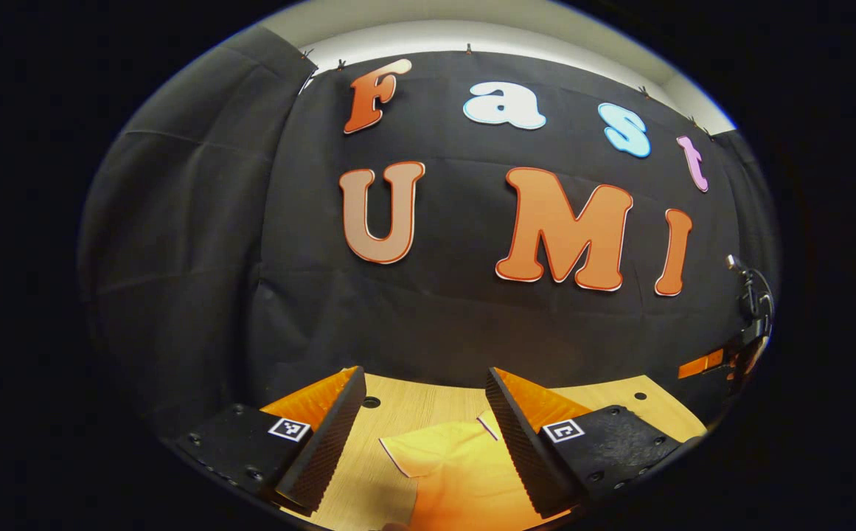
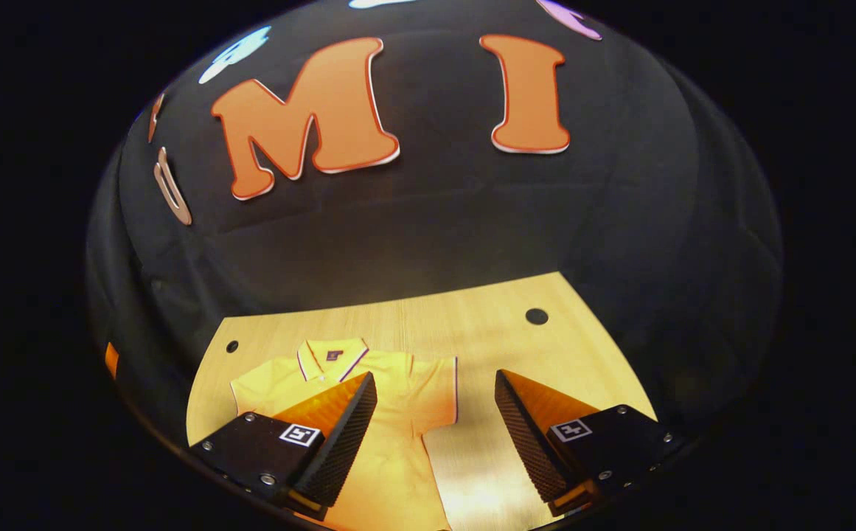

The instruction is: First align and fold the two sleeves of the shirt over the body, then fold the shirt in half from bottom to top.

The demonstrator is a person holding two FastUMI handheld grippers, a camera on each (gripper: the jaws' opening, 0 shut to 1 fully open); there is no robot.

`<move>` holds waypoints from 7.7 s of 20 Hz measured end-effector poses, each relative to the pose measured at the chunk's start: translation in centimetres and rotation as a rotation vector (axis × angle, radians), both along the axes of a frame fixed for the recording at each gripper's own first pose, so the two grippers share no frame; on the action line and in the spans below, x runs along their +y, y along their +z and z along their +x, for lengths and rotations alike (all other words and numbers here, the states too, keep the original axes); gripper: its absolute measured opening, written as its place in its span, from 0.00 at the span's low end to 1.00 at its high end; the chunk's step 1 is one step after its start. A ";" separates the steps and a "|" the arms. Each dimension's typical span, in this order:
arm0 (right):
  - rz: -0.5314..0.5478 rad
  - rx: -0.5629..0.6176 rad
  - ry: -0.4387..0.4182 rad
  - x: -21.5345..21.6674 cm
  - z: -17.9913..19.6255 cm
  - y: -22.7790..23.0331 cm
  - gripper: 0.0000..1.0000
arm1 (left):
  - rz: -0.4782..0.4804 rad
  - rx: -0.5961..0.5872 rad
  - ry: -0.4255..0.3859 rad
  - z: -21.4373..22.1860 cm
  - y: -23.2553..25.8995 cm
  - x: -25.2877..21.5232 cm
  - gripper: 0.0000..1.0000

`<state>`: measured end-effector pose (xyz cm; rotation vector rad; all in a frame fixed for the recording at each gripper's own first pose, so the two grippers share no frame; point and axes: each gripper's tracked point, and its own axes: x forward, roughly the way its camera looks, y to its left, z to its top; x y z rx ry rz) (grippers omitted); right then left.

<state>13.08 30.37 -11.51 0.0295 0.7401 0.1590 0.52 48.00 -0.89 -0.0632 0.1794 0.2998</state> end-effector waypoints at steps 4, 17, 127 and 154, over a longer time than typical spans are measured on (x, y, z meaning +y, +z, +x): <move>-0.039 0.179 0.005 0.1 3.1 -6.4 0.98 | 0.001 0.032 0.020 0.2 -1.4 1.2 0.98; -0.138 0.581 0.008 0.2 5.9 -23.2 0.98 | 0.013 0.142 0.027 2.8 -5.4 2.7 0.98; 0.373 0.475 0.136 -1.3 -5.2 -13.4 0.98 | -0.377 1.117 0.166 11.5 -38.9 6.4 0.01; 0.340 0.403 0.224 1.6 -11.0 -10.2 0.98 | -0.631 0.855 -0.422 13.1 -24.3 -20.7 0.98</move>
